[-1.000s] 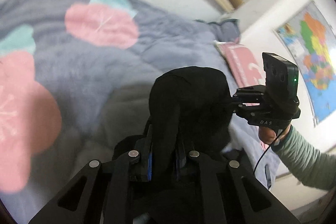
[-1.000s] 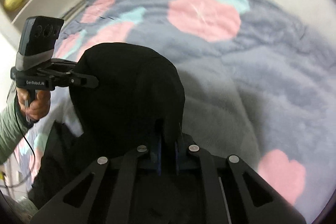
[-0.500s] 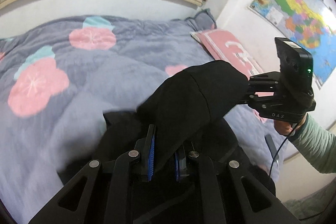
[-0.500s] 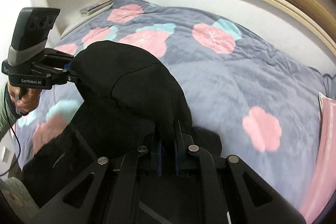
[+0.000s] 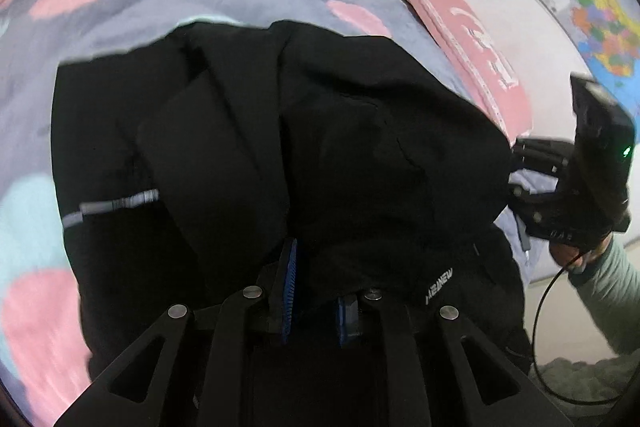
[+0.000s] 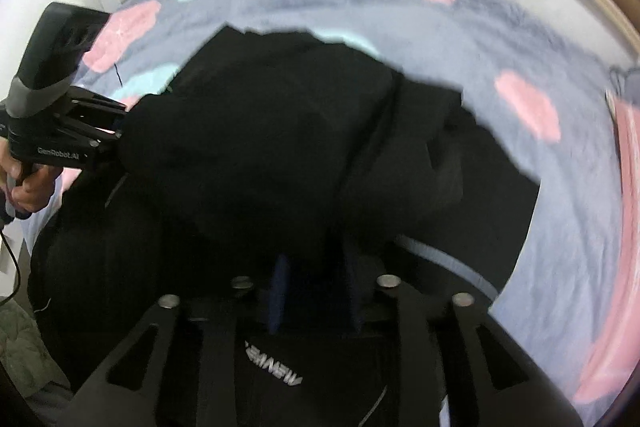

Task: Fold large clothes

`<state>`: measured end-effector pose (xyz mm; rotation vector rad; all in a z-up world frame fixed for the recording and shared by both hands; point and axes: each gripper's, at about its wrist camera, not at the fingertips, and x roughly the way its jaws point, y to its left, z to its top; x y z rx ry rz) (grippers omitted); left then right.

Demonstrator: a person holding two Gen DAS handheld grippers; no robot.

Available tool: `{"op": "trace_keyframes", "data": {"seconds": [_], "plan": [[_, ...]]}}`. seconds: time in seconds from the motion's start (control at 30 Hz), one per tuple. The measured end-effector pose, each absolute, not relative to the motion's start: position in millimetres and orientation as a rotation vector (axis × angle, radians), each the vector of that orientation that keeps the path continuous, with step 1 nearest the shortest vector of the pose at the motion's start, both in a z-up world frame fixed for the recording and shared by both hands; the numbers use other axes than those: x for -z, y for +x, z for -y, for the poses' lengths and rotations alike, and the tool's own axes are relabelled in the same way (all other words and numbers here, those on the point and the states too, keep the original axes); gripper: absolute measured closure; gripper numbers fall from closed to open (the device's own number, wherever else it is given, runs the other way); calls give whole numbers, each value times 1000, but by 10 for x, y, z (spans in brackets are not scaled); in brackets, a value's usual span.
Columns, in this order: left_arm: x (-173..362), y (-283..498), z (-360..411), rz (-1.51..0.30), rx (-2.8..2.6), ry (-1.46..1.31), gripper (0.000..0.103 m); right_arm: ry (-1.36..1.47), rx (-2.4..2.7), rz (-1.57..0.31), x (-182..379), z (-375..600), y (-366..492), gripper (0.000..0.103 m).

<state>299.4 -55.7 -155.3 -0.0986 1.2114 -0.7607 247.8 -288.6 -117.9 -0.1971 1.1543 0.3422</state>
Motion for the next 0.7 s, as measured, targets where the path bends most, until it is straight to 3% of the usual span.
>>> {"op": "trace_keyframes", "data": {"seconds": [0.07, 0.13, 0.2, 0.47, 0.6, 0.7], "plan": [[1460, 2963, 504, -1222, 770, -109, 83, -192, -312, -1173, 1156, 2986, 2461, 67], [1330, 2914, 451, -1234, 781, -90, 62, -160, -289, -1178, 1061, 3132, 2442, 67], [1129, 2878, 369, -1226, 766, -77, 51, -130, -261, -1159, 873, 3252, 2436, 66], [309, 3149, 388, -995, 806, -225, 42, 117, -267, -1000, 47, 3254, 3068, 60], [672, 3440, 573, -1080, 778, -278, 42, 109, -235, -1112, 440, 2954, 3405, 60], [1111, 3465, 690, -1192, 778, -297, 43, 150, -263, -1267, 1085, 2894, 3341, 60]]}}
